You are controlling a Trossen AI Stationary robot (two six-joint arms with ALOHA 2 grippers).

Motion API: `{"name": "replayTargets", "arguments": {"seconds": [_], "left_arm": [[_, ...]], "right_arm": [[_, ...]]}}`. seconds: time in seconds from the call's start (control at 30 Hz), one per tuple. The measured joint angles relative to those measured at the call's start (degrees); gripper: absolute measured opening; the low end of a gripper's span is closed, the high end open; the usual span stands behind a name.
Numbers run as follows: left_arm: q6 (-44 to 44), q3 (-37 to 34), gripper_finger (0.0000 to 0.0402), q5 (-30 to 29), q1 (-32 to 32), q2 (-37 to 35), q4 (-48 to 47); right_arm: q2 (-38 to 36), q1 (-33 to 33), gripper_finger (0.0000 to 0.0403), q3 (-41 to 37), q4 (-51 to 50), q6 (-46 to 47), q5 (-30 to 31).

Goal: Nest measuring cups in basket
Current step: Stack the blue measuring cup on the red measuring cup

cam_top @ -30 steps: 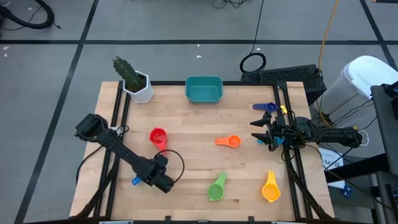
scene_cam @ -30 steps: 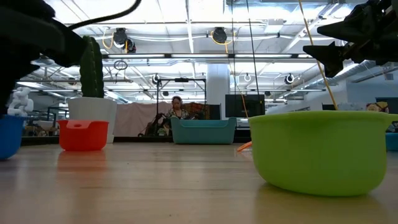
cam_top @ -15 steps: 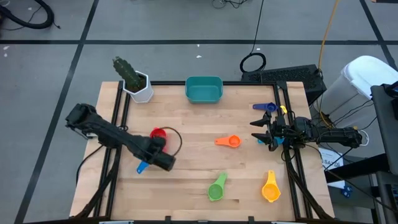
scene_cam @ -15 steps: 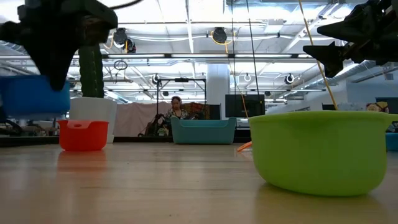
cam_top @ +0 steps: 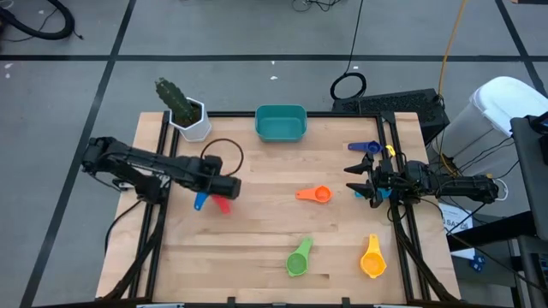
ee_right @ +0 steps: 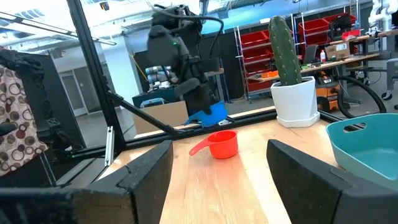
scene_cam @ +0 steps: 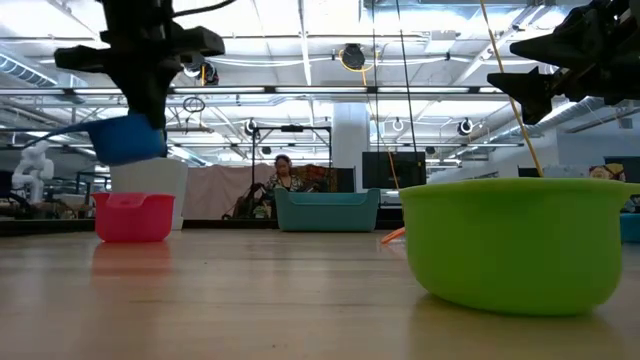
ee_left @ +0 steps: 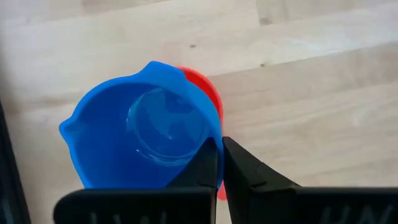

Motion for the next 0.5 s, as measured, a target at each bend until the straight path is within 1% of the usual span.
{"name": "replayTargets", "arguments": {"seconds": [0.2,0.33,0.5], "left_arm": [[1.32,-0.02,0.0007,0.33,3.49,0.29,-0.30],[1.24,-0.01,0.0007,2.34,4.15,0.74,-0.27],[1.32,0.00,0.0007,4.32,4.47,3.23,-0.61]], "right_arm": [[0.00,-0.01,0.0251,0.01,0.00,-0.01,0.00],[0.00,-0.01,0.0251,0.01,0.00,0.01,0.00],[0.00,-0.01,0.0251,-0.01,0.00,0.00,0.00]]}}
